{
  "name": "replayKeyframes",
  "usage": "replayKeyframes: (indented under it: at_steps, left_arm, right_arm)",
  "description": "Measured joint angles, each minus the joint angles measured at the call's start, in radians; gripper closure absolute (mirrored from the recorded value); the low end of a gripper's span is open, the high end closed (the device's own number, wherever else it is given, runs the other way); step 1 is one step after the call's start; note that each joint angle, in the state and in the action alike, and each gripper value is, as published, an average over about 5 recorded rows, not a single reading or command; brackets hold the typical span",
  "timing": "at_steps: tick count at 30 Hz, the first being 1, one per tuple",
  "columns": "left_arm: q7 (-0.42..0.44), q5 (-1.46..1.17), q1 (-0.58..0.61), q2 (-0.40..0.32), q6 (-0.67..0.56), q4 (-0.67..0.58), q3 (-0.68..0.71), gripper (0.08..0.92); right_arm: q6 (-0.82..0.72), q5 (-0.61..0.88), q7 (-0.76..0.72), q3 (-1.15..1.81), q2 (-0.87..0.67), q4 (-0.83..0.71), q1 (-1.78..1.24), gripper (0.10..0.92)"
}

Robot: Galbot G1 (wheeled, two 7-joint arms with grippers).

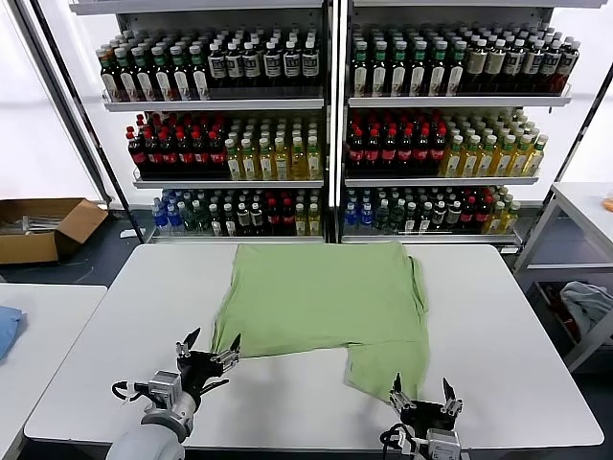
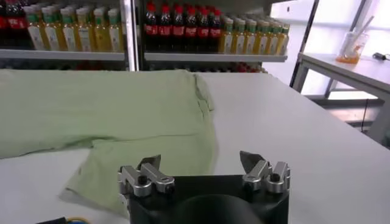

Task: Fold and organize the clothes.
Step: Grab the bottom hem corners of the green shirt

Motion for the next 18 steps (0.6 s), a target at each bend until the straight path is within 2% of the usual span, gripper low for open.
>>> replayKeyframes:
  at_steps: [18]
  left_arm:
    - [-0.008, 0.004, -0.004, 0.007, 0.012, 0.076, 0.002, 0.177]
  right_arm:
    - [-0.006, 0.033, 0.015, -0.021, 0.022, -0.025, 0.003, 0.203]
